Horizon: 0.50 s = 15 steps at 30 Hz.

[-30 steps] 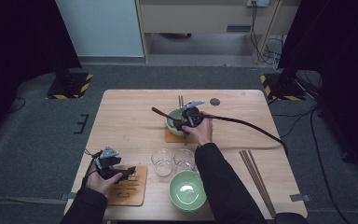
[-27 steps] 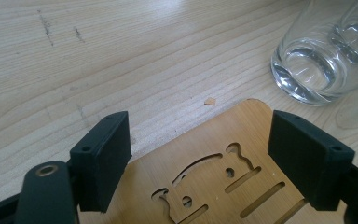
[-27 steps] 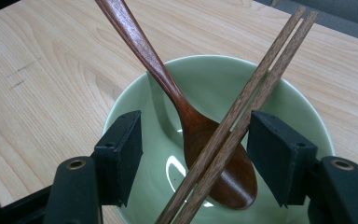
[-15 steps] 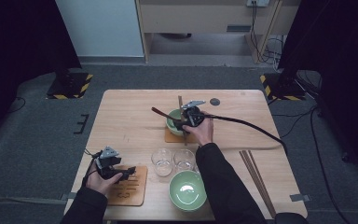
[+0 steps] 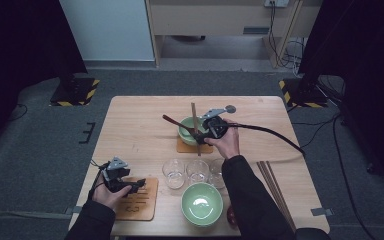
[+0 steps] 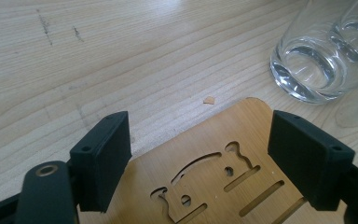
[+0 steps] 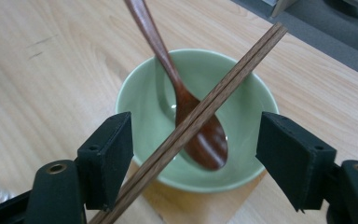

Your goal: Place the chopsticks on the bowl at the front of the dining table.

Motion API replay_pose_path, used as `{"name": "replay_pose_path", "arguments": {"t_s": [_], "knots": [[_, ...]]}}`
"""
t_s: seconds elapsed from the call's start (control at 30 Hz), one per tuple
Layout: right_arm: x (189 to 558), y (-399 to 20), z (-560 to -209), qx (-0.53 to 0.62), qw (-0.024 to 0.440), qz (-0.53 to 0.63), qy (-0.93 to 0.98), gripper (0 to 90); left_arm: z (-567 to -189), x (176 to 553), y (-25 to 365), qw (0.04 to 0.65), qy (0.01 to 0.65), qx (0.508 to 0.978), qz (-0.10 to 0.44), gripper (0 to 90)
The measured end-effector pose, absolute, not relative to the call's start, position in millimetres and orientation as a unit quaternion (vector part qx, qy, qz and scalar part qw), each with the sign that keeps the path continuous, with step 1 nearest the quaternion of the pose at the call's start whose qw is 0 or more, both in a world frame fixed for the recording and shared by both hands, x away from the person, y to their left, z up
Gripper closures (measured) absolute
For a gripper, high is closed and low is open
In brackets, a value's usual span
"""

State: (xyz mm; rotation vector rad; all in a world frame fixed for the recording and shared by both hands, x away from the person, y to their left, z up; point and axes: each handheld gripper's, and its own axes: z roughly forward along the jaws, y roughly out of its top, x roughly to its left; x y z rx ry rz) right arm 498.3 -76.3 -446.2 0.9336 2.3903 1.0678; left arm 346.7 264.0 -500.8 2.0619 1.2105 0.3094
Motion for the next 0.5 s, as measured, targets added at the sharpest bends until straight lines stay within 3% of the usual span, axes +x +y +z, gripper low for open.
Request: {"name": "replay_pose_path", "arguments": {"t_s": [0.5], "knots": [[475.2,-106.7,-457.1,0.332,0.161,0.371,0.852,22.5,-501.5,346.6,263.9,0.354,0.470,0.800,0.120,20.8]]}}
